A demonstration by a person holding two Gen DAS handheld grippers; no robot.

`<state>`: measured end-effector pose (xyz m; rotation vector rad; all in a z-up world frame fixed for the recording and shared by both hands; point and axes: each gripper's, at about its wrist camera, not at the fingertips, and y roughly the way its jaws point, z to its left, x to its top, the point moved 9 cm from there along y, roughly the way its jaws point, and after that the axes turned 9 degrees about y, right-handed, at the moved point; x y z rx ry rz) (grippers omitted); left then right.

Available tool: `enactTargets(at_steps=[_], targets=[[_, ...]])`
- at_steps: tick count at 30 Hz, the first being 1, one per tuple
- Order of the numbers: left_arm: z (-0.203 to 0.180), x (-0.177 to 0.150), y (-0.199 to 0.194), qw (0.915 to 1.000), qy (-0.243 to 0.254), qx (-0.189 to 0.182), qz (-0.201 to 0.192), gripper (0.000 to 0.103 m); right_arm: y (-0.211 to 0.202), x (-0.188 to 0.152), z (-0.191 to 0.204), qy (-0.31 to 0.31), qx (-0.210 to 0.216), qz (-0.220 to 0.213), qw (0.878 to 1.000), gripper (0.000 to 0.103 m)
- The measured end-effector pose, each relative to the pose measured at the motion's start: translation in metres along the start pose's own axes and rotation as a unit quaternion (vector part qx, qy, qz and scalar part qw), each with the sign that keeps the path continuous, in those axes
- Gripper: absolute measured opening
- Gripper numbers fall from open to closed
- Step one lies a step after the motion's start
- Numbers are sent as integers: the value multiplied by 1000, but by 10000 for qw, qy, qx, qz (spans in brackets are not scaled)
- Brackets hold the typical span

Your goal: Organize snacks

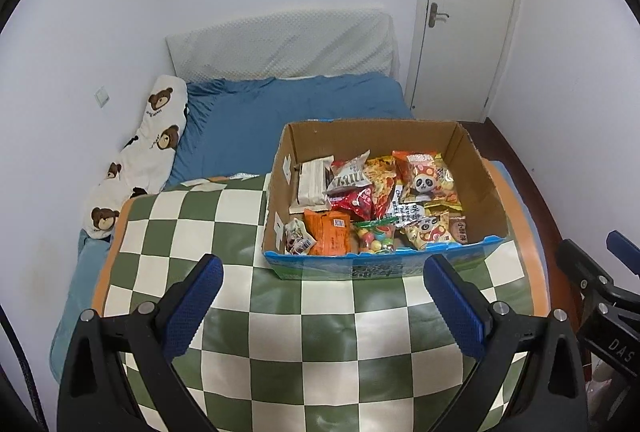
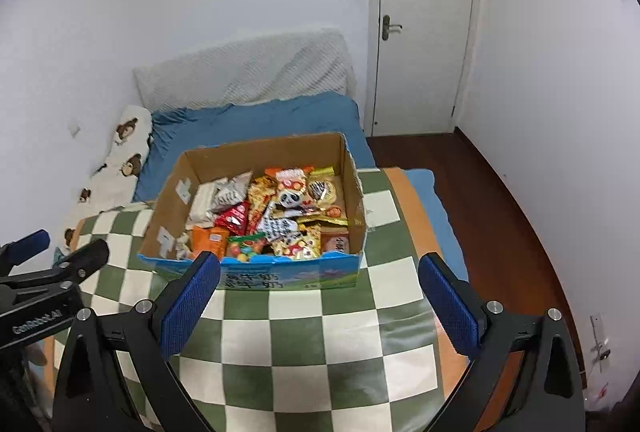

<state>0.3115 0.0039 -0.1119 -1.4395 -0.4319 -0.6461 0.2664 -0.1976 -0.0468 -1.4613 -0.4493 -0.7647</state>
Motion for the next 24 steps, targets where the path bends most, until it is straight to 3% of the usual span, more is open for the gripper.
enactTargets(at_steps=[10,24], targets=[[-5,-4,20,9998,59,5,185,103,29,-3,-1,-59,-65,191,9998,101],[-3,1,16,10000,43,-5,77,103,17,9,6,-109,-51,-10,9999,101]])
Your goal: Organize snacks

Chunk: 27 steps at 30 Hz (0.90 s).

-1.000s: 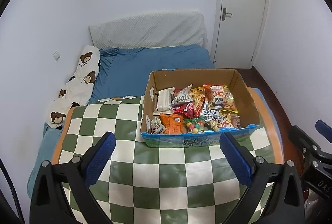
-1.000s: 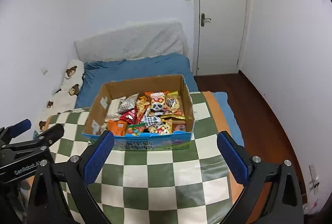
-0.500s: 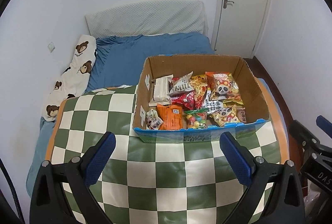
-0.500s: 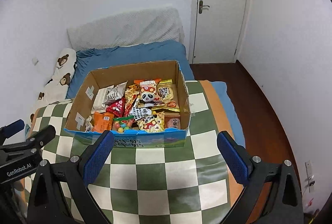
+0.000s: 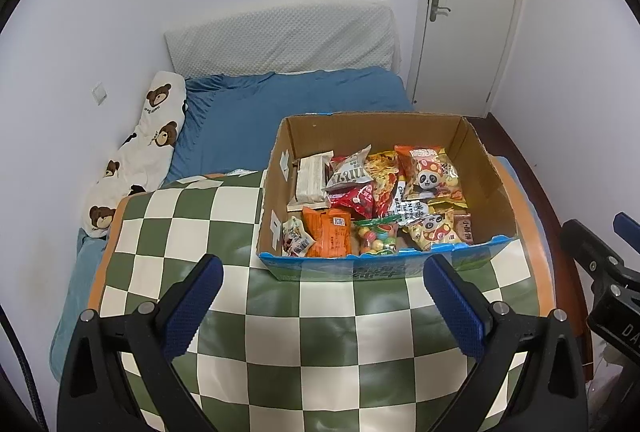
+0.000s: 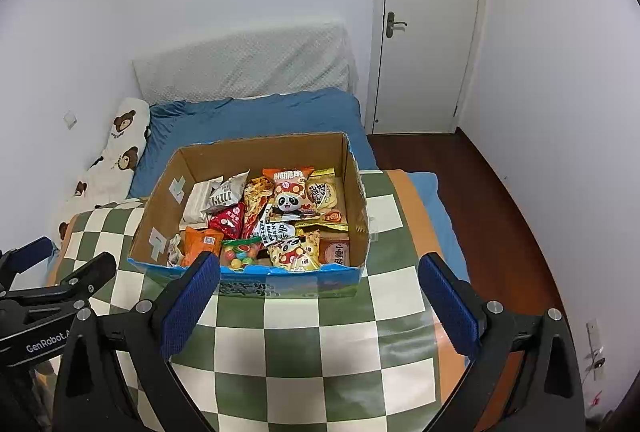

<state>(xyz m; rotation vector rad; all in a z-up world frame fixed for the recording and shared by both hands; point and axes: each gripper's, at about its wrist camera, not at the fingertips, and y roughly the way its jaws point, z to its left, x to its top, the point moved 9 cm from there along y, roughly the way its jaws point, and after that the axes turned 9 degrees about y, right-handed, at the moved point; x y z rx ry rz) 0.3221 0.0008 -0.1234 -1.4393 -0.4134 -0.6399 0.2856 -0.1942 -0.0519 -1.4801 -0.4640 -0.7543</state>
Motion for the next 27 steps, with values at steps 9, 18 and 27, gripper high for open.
enactTargets(at_steps=[9,18,27], targets=[[0,2,-4,10000,-2,3,-33,103,-8,2,-1,4,-14,-63,10000,101],[-1,1,-5,10000,-4,5,-39,103,-11,2,0,17,-8,-52,10000,101],[-4,1,-9,10000,18,-26,-34,103,-11,1,0,45,-10,-36,10000,101]])
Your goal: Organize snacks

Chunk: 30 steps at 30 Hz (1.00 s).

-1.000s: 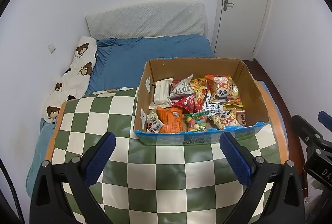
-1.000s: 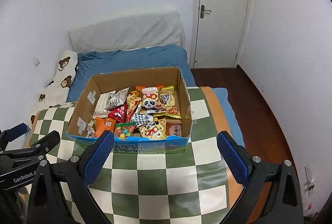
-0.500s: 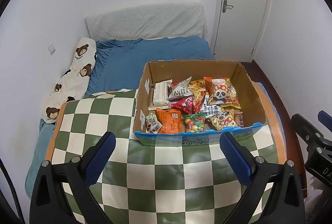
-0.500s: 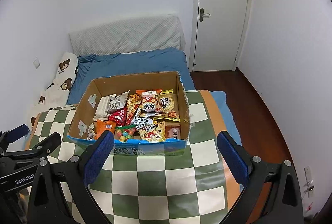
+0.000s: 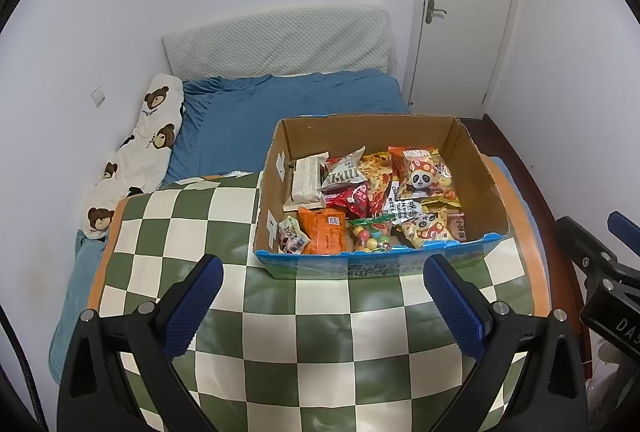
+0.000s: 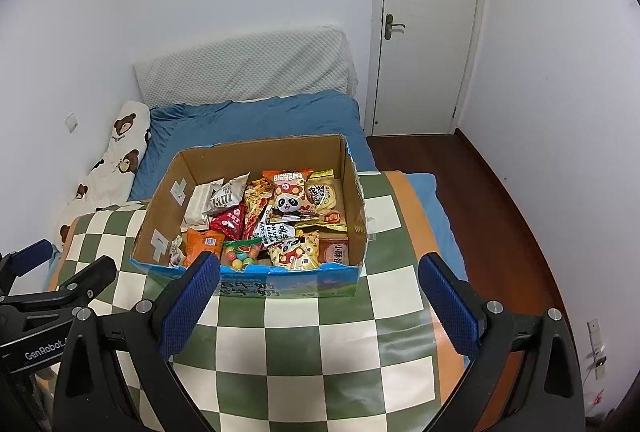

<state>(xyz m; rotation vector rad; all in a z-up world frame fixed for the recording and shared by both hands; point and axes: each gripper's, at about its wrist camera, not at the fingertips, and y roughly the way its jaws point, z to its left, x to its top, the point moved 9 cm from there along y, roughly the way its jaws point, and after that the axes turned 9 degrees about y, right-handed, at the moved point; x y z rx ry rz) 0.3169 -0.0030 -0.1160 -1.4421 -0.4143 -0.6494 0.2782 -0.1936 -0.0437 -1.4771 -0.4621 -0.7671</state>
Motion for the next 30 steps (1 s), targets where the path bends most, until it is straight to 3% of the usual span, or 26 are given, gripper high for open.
enactTargets(at_steps=[30], targets=[[2,4,-4,9999,18,11,-103,103,-4,-3,-9,114,-79,-15,9999,101]])
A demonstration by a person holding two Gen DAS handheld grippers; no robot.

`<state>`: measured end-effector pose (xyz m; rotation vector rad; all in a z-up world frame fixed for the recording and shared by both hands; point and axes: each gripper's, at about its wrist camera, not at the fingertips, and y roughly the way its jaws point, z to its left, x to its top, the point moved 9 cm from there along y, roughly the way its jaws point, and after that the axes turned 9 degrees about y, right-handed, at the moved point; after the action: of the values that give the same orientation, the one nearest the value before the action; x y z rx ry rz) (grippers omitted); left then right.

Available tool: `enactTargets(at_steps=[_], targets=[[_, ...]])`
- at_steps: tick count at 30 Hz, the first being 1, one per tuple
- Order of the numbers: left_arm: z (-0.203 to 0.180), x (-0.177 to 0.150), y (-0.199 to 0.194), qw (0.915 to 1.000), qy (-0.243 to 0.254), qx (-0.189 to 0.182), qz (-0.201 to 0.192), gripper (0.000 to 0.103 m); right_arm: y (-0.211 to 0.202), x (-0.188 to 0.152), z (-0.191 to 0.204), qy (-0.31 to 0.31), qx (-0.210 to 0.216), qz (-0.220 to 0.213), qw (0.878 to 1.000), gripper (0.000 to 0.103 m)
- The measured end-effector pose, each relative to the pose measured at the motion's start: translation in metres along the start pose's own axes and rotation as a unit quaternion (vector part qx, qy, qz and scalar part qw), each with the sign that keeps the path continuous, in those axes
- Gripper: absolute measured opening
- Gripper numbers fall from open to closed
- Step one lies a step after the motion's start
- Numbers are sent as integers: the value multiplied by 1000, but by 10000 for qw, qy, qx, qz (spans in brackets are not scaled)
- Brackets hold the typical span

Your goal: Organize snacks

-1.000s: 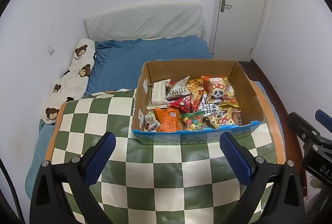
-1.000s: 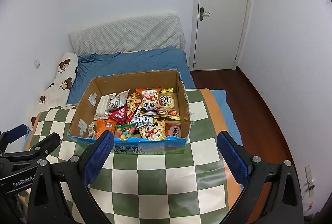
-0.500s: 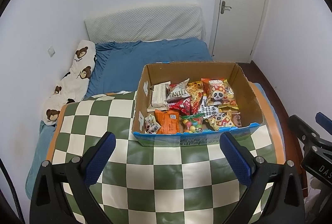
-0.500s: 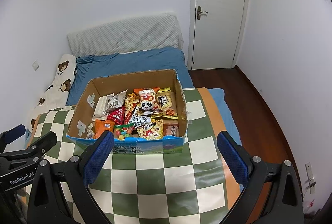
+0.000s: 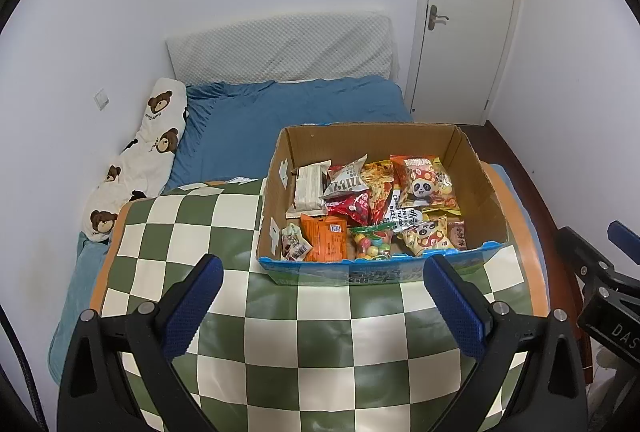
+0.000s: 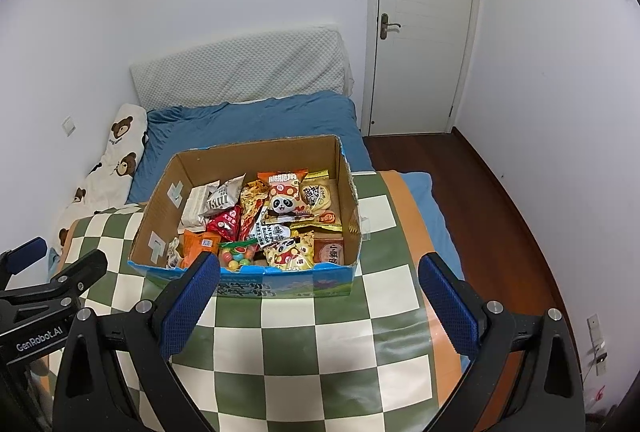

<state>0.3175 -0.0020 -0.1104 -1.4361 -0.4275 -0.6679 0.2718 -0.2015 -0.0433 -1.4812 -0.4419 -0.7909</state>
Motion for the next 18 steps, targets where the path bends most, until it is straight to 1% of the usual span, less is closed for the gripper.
enactTargets(at_steps=[18], targets=[[-2,3,-3,10000,31,-4,-83,103,-1,0,2,5,-18,6,10000,101]])
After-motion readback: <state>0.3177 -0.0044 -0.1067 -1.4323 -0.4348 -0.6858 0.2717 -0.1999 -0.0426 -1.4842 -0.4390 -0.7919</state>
